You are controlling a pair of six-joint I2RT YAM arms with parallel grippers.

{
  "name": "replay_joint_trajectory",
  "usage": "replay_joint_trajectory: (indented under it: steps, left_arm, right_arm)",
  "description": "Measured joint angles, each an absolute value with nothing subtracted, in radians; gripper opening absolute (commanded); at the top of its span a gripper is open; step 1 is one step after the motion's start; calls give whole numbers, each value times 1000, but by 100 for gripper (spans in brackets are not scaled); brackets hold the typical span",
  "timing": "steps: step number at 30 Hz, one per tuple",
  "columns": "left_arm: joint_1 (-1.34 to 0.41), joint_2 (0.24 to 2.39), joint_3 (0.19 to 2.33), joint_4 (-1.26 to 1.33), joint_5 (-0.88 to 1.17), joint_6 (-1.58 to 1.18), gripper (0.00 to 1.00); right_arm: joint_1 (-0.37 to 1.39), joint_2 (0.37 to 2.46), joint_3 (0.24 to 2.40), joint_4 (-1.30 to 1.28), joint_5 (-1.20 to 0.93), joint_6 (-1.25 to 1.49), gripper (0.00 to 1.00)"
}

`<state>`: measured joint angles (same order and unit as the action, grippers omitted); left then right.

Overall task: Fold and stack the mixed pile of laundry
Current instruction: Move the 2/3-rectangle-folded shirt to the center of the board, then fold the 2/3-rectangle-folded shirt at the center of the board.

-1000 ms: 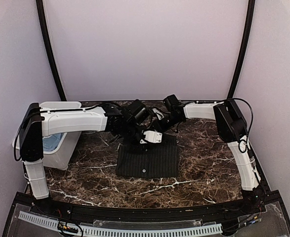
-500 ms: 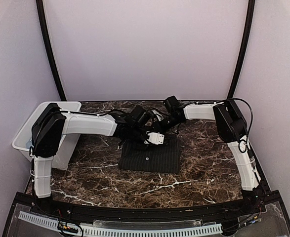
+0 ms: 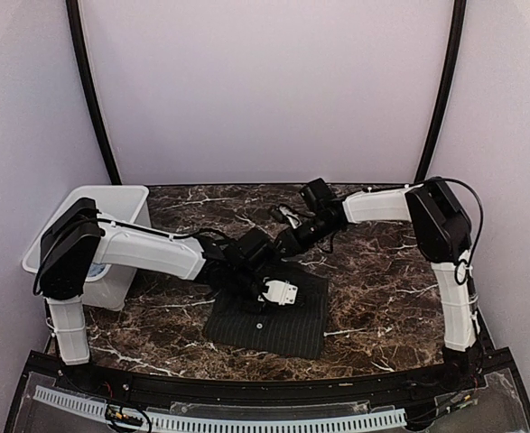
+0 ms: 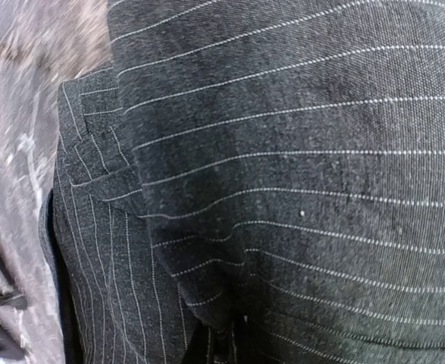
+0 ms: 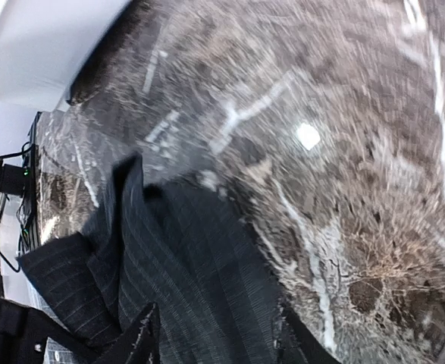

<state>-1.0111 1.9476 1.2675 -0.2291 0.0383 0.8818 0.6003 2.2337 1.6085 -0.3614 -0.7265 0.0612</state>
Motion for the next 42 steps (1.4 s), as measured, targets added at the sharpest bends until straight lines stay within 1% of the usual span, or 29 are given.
replay_joint_trajectory:
  steps: [2,3,6,11,12,13,17,22,23,29,36,42]
  left_arm:
    - [-1040,1912,1237,-256,54,852,0]
    - [-1054,1894,1229,-279,64,836,1]
    - [-1065,1856,1228,-333,86,809,1]
    - [-1028,1842,1264,-400,97,801,1]
    - [-1022,1842,1275,-411,97,803,1]
    - [-1016,1842,1280,-413,97,804,1]
    - [-1003,1842,1296,-424,97,813,1]
    - [-1003,1842,1303,-442,97,825,1]
    - [-1003,1842,1304,-444,97,827,1]
    - [-981,1843,1328,-454,86,850,1]
    - [-916,1872,1454,-454,67,909,1]
    - [-876,1929,1487,-413,63,962,1]
  right_arm:
    - [604,2191,1607,-368,-713,60,47]
    - [603,2176,1609,-371,-710,59,44]
    - [602,2146,1636,-377,-707,57,29]
    - [604,2156,1650,-387,-733,61,6]
    - [607,2162,1650,-391,-742,62,1]
    - [610,2169,1650,-393,-751,64,0]
    - [623,2219,1650,-404,-776,70,0]
    - [628,2333,1677,-448,-780,72,0]
    - [629,2350,1682,-451,-810,75,0]
    - [633,2355,1700,-470,-810,69,0]
    - [635,2355,1700,-471,-812,63,0]
    - [635,2355,1700,-471,-815,60,0]
